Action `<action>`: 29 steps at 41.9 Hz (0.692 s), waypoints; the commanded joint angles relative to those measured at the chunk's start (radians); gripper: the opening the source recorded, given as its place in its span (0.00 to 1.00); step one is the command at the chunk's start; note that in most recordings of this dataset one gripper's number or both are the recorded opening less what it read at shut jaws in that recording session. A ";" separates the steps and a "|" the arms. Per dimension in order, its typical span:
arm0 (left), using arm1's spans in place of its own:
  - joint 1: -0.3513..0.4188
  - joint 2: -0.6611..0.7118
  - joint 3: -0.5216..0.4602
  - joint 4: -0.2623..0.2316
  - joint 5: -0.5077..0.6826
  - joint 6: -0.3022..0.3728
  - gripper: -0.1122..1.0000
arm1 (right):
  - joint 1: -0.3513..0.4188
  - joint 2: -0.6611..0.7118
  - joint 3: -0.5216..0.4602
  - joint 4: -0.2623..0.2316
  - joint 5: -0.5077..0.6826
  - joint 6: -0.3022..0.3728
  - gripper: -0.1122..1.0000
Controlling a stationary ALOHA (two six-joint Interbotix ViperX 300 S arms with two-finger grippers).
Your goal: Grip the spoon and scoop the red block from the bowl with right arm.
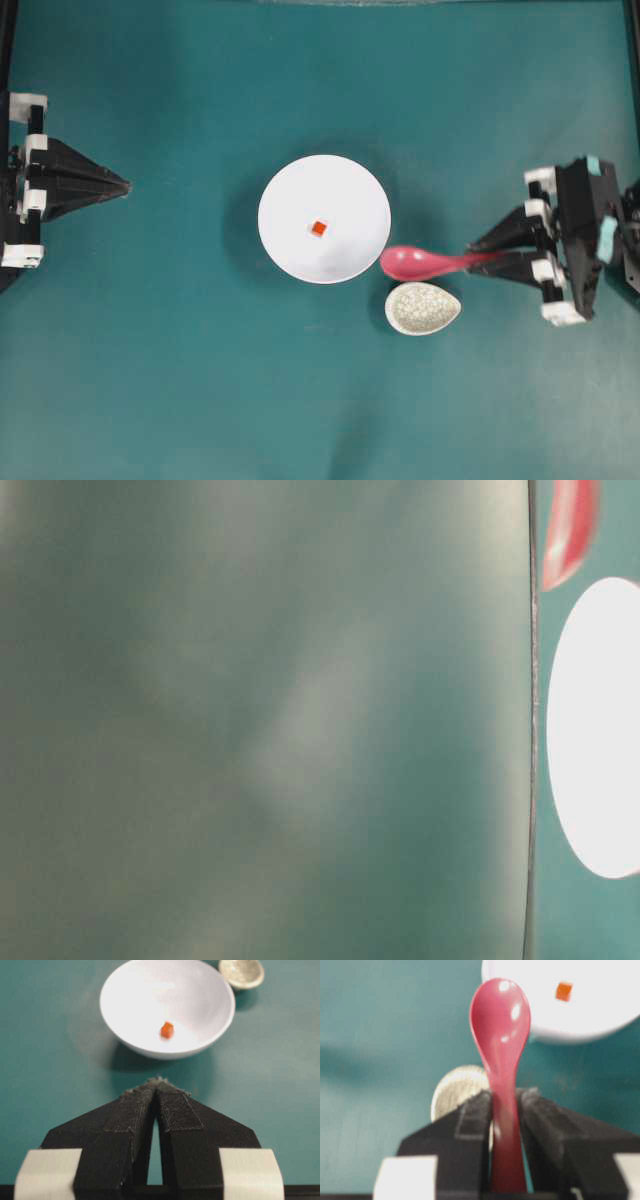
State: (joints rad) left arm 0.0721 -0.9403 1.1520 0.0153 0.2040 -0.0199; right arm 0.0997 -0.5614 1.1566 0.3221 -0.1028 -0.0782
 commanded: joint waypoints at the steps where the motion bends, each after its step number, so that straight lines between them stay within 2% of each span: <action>1: 0.003 0.006 -0.009 0.002 -0.011 0.003 0.11 | -0.048 -0.008 -0.083 -0.005 0.086 -0.002 0.33; 9: 0.003 0.006 -0.009 0.002 -0.006 0.005 0.11 | -0.124 0.028 -0.215 -0.037 0.233 -0.003 0.33; 16: 0.003 0.005 -0.011 0.002 -0.006 0.012 0.11 | -0.166 0.087 -0.318 -0.078 0.301 -0.005 0.33; 22: 0.003 0.006 -0.011 0.002 -0.011 0.011 0.11 | -0.187 0.160 -0.402 -0.081 0.360 0.005 0.33; 29: 0.003 0.003 -0.011 0.002 -0.011 0.012 0.11 | -0.190 0.268 -0.508 -0.081 0.485 0.006 0.33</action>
State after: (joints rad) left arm 0.0721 -0.9403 1.1536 0.0153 0.2025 -0.0092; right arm -0.0890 -0.3252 0.7179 0.2424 0.3344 -0.0736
